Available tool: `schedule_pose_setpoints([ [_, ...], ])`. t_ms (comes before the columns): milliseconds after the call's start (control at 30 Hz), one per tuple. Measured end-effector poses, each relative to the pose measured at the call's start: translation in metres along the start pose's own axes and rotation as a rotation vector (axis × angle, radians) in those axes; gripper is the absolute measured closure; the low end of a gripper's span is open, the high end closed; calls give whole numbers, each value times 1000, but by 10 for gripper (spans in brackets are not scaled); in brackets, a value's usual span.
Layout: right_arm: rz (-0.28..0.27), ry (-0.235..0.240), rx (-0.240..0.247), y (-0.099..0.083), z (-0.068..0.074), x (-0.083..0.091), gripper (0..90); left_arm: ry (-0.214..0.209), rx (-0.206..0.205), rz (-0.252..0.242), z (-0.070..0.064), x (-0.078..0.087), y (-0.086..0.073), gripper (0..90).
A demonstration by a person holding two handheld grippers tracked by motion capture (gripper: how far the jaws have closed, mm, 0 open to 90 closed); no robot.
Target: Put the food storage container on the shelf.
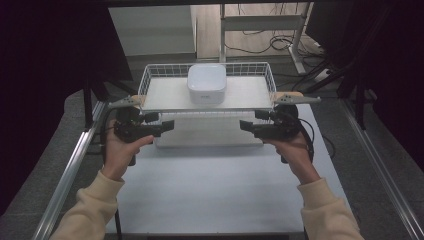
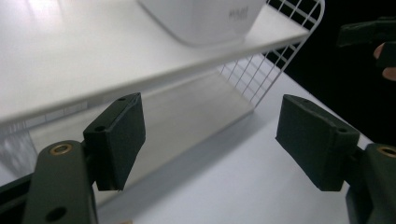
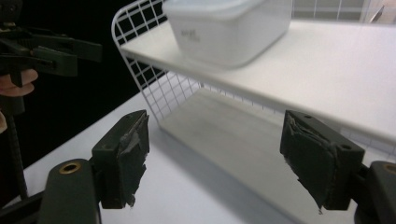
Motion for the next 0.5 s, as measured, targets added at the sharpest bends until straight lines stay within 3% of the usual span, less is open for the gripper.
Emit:
schedule_pose_setpoints([
  [200,31,-7,41,-30,6,16,232,-10,-8,17,-6,15,-33,221],
  [233,41,-3,42,-41,9,19,231,-8,-7,19,-6,17,-39,217],
  [500,74,-5,41,-83,14,30,229,15,16,66,-3,25,-84,199],
])
Point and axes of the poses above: each handheld gripper's, and its own axes: x roughly backward along the jaws, y roughly out of its top, z roughly to its left, the point moved 10 cm from there along -x, roughly forward along the jaws, and after that the axes turned 15 degrees about -z, right-handed, at the moved point
